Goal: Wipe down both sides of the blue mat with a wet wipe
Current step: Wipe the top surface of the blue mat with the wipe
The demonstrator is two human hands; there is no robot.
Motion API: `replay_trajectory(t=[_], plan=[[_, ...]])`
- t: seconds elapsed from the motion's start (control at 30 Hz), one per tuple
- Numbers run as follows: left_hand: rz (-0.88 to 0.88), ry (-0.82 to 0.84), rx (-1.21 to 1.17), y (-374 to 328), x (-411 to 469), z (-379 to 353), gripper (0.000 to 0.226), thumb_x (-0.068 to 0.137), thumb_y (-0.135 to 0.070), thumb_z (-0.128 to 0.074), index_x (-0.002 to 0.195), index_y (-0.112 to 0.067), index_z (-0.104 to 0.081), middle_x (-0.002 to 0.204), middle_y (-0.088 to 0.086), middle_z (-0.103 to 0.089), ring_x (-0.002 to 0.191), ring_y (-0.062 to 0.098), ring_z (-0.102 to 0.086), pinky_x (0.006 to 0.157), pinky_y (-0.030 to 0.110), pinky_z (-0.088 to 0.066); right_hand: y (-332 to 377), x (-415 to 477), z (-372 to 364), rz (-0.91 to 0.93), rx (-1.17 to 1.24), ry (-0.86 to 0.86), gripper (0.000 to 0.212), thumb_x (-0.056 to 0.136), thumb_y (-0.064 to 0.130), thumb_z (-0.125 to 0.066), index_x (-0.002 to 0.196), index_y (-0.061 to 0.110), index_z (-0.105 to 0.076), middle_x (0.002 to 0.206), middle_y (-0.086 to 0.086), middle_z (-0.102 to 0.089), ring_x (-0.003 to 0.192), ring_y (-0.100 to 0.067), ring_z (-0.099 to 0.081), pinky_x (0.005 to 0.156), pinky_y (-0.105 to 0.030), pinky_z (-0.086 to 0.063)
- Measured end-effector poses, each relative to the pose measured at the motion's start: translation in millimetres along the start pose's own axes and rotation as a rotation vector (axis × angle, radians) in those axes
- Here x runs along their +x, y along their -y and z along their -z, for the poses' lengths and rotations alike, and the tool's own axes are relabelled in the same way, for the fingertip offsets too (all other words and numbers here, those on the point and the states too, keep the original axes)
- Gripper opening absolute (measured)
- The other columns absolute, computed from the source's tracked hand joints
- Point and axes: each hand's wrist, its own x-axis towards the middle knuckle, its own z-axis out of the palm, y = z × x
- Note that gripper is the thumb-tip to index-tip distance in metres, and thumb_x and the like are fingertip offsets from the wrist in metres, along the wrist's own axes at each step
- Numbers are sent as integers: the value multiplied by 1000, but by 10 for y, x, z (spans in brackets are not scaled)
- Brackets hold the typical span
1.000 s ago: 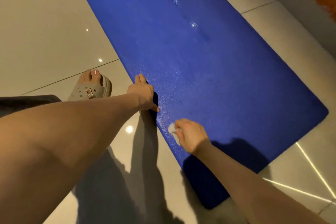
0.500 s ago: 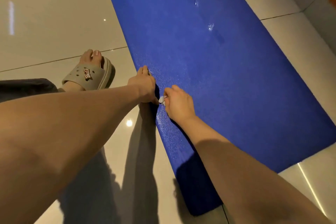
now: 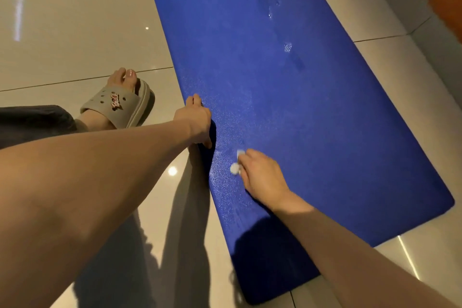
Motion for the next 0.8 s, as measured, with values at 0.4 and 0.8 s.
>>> replay_trajectory(t=[0.4, 0.8], plan=[[20, 20, 23, -106, 38, 26, 100, 62, -58, -89, 140, -9, -52, 155, 19, -22, 142, 35, -26, 97, 43, -50, -248, -569, 134, 45, 59, 122, 16, 85, 10, -57, 97, 21, -59, 86, 4, -50, 79, -27, -57, 56, -32, -44], [2, -9, -22, -28, 53, -78, 99, 69, -57, -85, 146, -8, -47, 163, 19, -9, 150, 36, -12, 107, 47, -44, -328, 614, 175, -9, -23, -8, 13, 91, 5, -59, 100, 14, -64, 86, -4, -49, 73, -34, -57, 58, -32, -33]])
